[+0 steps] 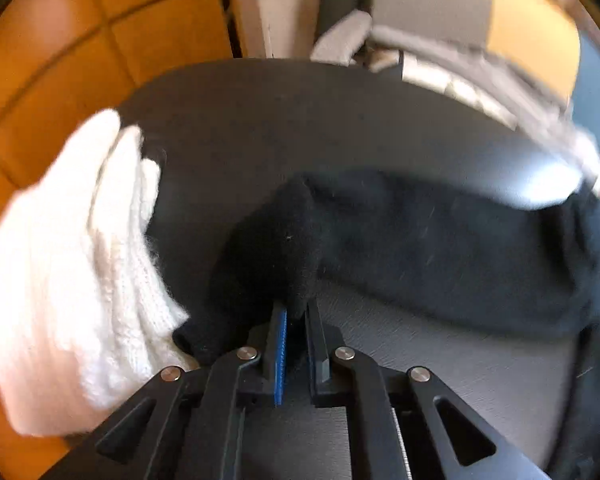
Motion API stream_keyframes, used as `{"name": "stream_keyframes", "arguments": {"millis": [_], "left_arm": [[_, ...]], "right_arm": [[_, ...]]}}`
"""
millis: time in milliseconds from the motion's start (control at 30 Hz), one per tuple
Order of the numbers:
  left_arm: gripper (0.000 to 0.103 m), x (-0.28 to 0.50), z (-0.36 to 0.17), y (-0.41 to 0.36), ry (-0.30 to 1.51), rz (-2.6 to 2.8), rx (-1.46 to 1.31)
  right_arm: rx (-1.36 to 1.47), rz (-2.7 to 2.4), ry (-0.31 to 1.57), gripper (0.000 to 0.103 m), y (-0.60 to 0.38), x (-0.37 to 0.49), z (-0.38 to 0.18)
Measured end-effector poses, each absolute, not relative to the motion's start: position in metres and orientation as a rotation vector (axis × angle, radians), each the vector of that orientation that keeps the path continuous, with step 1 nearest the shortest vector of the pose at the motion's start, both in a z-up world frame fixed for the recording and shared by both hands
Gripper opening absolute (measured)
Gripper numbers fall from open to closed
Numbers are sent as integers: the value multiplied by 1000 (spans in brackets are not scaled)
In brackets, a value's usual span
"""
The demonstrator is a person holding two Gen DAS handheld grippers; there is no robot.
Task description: Fold clothes
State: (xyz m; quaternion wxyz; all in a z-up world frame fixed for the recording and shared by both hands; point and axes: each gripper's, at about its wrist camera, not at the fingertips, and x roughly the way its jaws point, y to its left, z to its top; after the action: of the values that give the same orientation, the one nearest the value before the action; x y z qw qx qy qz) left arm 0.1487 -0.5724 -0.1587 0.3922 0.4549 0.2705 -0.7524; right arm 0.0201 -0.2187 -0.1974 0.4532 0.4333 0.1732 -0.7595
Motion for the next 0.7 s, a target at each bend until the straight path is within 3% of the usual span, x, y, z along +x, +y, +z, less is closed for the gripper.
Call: {"name": "stream_keyframes", "arguments": {"millis": [133, 233, 433, 700], "left_arm": [[6, 161, -127, -582, 1061, -2070, 997], [6, 153, -100, -573, 1233, -2215, 924], [6, 92, -70, -505, 1347, -2466, 982], [7, -29, -114, -419, 1383, -2506, 1327]], "right_arm": [[1063, -1874, 405, 103, -217, 19, -197], [1058, -1874, 391, 103, -216, 19, -197], [1051, -1873, 361, 103, -214, 18, -197], [1048, -1868, 327, 103, -210, 16, -197]]}}
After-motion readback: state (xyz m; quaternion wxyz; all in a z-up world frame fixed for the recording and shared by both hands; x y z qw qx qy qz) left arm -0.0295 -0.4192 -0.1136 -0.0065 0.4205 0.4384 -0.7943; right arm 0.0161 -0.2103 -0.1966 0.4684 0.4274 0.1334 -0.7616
